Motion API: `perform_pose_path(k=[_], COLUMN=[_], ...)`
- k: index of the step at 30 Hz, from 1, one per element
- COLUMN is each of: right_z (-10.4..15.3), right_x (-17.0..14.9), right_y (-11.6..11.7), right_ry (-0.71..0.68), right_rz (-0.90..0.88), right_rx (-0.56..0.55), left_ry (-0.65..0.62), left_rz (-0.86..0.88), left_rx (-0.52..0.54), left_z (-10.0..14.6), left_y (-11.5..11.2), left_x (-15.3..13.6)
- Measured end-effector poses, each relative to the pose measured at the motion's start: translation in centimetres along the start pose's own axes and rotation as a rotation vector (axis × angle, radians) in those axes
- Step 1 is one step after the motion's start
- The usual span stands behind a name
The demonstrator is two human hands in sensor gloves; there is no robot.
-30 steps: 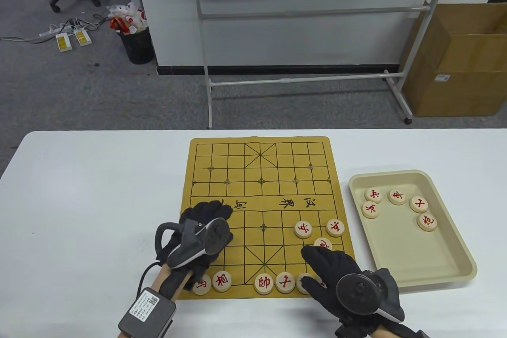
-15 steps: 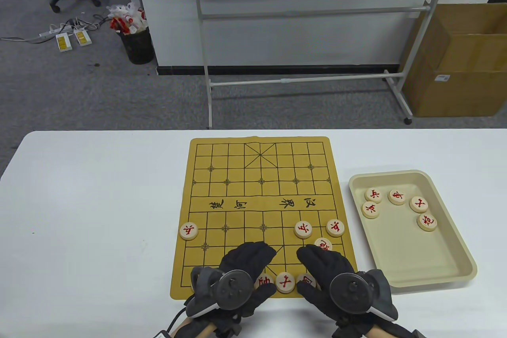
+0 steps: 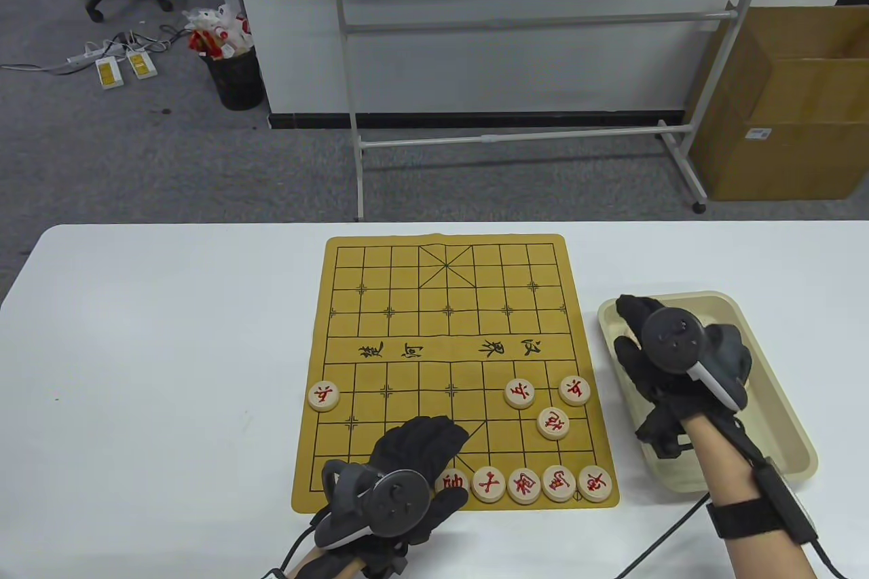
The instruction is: Set up Chinese chess pieces
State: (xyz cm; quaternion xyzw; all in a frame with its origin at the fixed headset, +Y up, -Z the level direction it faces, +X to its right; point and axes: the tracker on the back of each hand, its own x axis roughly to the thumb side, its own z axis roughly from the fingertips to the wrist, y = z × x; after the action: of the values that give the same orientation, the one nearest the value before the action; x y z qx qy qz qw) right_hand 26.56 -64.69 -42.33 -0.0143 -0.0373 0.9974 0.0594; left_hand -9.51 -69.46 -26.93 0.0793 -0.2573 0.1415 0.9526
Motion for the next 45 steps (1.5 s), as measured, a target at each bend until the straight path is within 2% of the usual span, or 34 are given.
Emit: perform_pose_path(k=[3,6,8,10,13,15,20,22,25,30,32,35,38,41,45], right_z=[-3.1,-4.2,-4.4,-4.6,-4.6,-4.7,-4.6,-4.5,-3.8,-0.7,1.7,5.3,8.5,11.5,13.9], right_x=[-1.3,-2.3,-2.5,-2.7,-2.9,-3.0,-2.5,-2.4,-2.5,-1.2,0.3,2.9,5.3,7.9,10.5], right_y=[4.0,7.3,8.8,9.5,9.6,9.8,10.1,10.2,9.3,4.5,2.5,0.9,0.7,1.6,3.1], right_ry=[0.044,0.088,0.095,0.096,0.089,0.105,0.090,0.083,0.088,0.017,-0.065,-0.198,-0.329,-0.455,-0.558], right_rz=[0.178,0.171,0.206,0.307,0.290,0.329,0.429,0.418,0.413,0.216,0.089,-0.067,-0.221,-0.362,-0.432], right_rx=[0.220,0.341,0.384,0.385,0.322,0.360,0.346,0.335,0.266,0.147,0.107,0.093,0.122,0.174,0.243], left_ry=[0.000,0.007,0.010,0.012,0.017,0.017,0.022,0.022,0.018,0.000,-0.013,-0.028,-0.043,-0.076,-0.170], left_rz=[-0.019,-0.031,-0.030,-0.033,-0.036,-0.040,-0.041,-0.042,-0.042,-0.030,-0.024,-0.023,-0.018,-0.010,-0.119], left_rx=[-0.005,-0.013,-0.025,-0.034,-0.040,-0.042,-0.041,-0.041,-0.038,-0.019,0.001,0.029,0.070,0.108,0.183], left_z=[0.0,0.0,0.0,-0.1,-0.1,-0.1,-0.1,-0.1,-0.1,0.0,0.1,0.2,0.3,0.6,1.2], left_y=[-0.1,-0.1,-0.1,-0.3,-0.4,-0.3,-0.3,-0.3,-0.4,-0.2,-0.1,0.0,0.0,0.3,0.4], left_x=[0.0,-0.1,-0.2,-0.3,-0.4,-0.4,-0.5,-0.4,-0.3,0.2,0.5,1.0,1.5,2.2,3.8])
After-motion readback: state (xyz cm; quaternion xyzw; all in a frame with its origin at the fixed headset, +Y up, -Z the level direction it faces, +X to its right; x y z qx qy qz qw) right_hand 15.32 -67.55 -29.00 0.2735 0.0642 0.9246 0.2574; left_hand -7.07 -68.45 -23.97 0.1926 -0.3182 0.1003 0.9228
